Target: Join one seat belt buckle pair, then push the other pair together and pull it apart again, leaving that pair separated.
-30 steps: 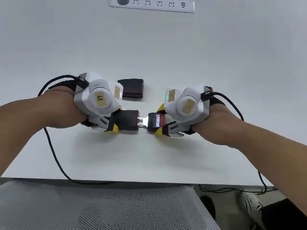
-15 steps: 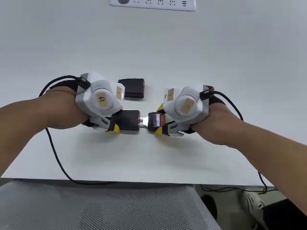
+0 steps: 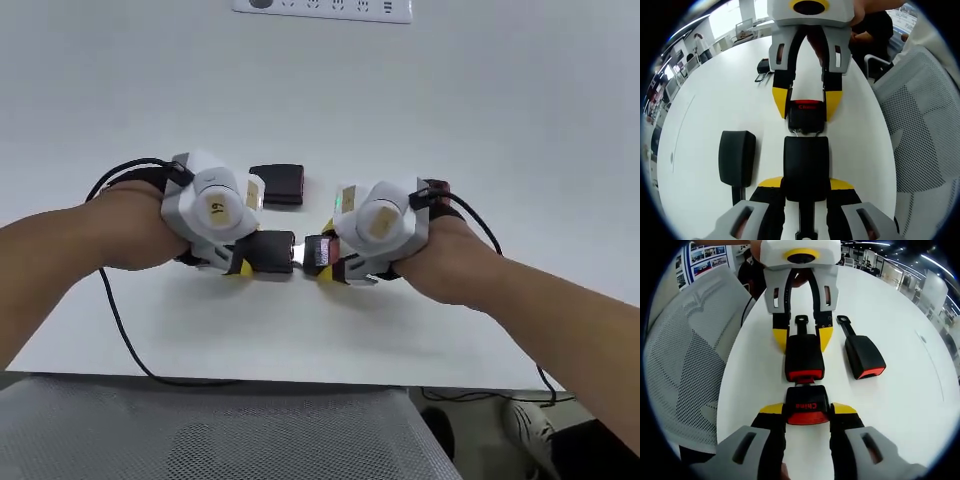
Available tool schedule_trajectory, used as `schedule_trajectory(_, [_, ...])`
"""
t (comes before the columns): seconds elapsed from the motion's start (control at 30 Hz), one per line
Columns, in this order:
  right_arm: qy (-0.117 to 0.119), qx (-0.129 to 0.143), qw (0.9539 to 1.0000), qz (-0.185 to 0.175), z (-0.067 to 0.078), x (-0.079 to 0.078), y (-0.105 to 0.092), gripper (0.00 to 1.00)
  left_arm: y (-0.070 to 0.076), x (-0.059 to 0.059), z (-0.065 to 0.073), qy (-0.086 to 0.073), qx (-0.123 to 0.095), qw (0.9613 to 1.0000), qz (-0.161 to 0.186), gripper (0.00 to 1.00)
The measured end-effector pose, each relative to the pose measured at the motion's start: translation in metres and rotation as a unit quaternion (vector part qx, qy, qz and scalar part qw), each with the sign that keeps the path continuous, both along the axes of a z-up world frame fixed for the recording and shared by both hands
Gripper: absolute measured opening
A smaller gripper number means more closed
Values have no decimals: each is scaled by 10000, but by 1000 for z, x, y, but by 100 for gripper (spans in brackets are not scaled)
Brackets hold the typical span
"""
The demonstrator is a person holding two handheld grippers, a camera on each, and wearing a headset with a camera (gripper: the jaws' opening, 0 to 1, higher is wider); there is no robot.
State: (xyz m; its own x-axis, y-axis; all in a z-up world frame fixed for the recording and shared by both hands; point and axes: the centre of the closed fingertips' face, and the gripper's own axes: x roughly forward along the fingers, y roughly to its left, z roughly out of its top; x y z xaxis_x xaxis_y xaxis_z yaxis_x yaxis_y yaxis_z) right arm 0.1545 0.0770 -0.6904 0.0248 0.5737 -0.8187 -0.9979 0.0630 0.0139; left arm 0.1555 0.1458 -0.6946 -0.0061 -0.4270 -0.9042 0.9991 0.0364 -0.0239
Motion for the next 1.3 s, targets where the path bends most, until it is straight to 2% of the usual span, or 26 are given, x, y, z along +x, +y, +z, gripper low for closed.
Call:
schedule_trajectory(0.63, [7,38,10000,-84,-2,0,6,31,-1,0,0,-1,18,10000,-77,31])
schedule_trajectory(0.67, [-72,69,9999,13,0,0,8,31,-1,0,0,-23,3,9999,-110,31])
schedule_trajectory(0.7, [16,6,10000,-75,-1,-2,5,31,2,-1,1,-6,-2,10000,-65,31])
schedule_trajectory(1.17, [-5,22,9999,-137,-1,-2,7,31,4,-4,2,-28,26,10000,-79,31])
schedule_trajectory(1.3, [-82,73,9999,-53,0,-2,5,31,6,-4,3,-42,-82,9999,-42,30])
